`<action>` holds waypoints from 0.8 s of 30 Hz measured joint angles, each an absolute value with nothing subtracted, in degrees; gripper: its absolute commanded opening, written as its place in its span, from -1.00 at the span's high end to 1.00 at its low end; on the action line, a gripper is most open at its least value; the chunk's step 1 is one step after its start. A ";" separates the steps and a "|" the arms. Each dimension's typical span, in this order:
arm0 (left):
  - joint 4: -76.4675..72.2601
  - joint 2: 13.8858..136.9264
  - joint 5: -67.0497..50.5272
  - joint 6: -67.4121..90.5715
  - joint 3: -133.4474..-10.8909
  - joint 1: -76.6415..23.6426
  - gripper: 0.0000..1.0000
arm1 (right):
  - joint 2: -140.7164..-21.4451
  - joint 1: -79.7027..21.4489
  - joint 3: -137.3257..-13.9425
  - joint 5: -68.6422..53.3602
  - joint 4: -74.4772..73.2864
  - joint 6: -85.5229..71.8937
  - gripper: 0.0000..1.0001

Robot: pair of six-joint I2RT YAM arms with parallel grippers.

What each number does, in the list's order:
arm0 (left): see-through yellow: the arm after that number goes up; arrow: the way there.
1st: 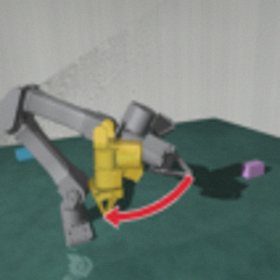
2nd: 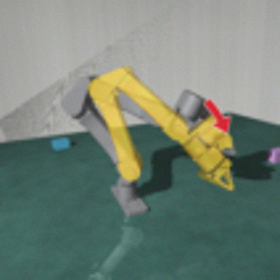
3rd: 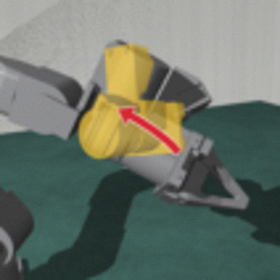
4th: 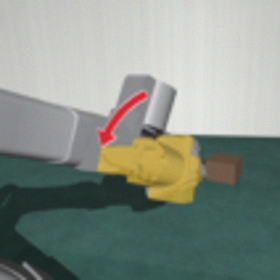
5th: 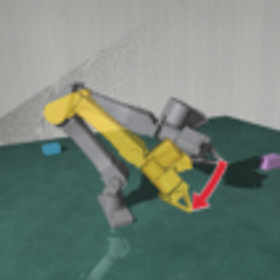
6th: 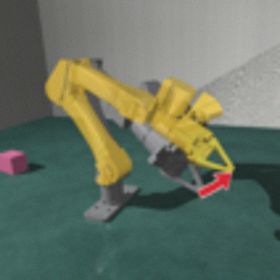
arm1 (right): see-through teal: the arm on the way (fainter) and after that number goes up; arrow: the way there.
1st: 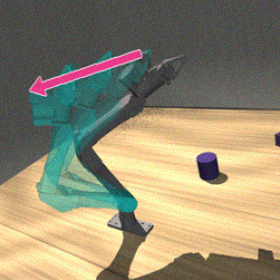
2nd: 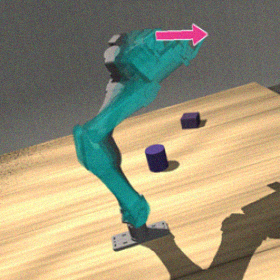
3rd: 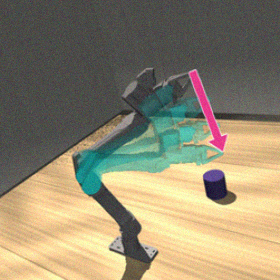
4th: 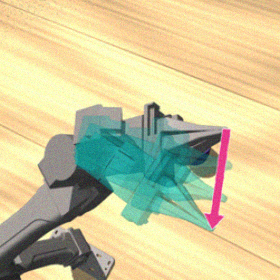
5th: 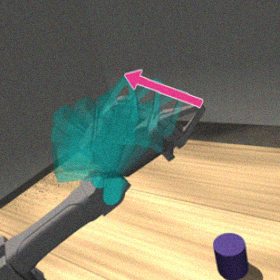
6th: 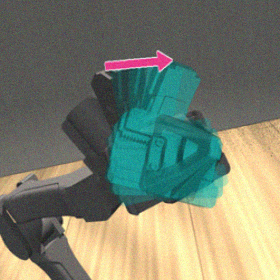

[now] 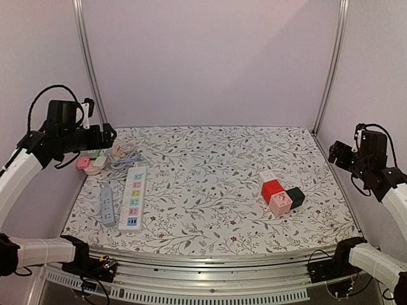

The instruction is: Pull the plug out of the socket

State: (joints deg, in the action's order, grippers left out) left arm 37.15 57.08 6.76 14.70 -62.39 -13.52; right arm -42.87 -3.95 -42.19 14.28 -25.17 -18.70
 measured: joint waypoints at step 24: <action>32.38 64.18 4.47 14.37 -63.64 -17.89 -0.99 | -81.28 -29.69 -63.29 5.43 -45.82 -14.68 -0.50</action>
